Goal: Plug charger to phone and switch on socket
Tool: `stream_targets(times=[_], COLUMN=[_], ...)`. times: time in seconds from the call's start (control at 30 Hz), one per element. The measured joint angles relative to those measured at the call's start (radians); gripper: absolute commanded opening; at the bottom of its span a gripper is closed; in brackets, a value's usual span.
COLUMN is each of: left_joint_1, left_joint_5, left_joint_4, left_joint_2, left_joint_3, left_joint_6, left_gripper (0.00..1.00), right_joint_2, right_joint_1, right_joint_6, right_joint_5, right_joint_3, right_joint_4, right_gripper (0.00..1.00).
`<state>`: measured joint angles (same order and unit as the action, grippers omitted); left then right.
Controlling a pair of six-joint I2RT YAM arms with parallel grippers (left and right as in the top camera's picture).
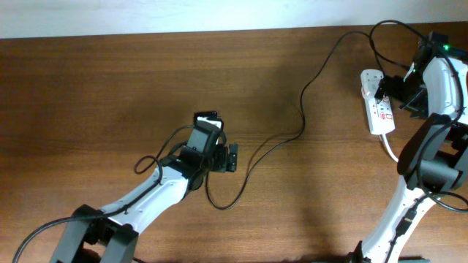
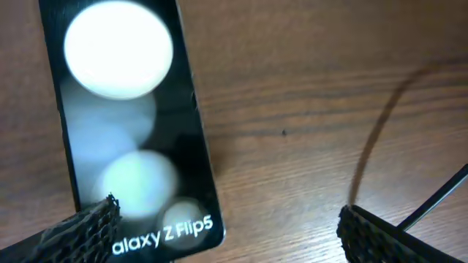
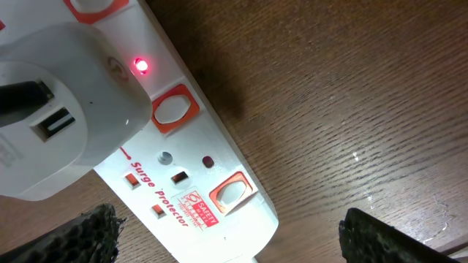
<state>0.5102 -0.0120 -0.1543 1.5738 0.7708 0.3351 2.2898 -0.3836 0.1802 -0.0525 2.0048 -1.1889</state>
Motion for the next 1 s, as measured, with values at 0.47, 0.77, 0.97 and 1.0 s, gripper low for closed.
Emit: stream_targets(times=[0.47, 0.77, 0.97, 1.0], left_joint_1=[0.000, -0.007, -0.049, -0.052], left_joint_5=[-0.001, -0.038, -0.048, -0.048], left_joint_4=[0.003, 0.081, 0.216, 0.229], left_joint_2=[-0.084, -0.244, -0.388, -0.412], left_joint_3=[-0.061, -0.192, -0.381, -0.412], left_joint_6=[0.000, -0.049, -0.053, -0.053], left_gripper=[0.99, 0.99, 0.99, 0.99], right_joint_2=[0.000, 0.000, 0.000, 0.000], right_joint_1=[0.000, 0.000, 0.000, 0.000], right_joint_6=[0.000, 0.000, 0.000, 0.000], right_joint_5=[0.000, 0.000, 0.000, 0.000], right_joint_3=[0.000, 0.000, 0.000, 0.000], right_joint_4=[0.000, 0.000, 0.000, 0.000], right_gripper=[0.99, 0.99, 0.99, 0.99])
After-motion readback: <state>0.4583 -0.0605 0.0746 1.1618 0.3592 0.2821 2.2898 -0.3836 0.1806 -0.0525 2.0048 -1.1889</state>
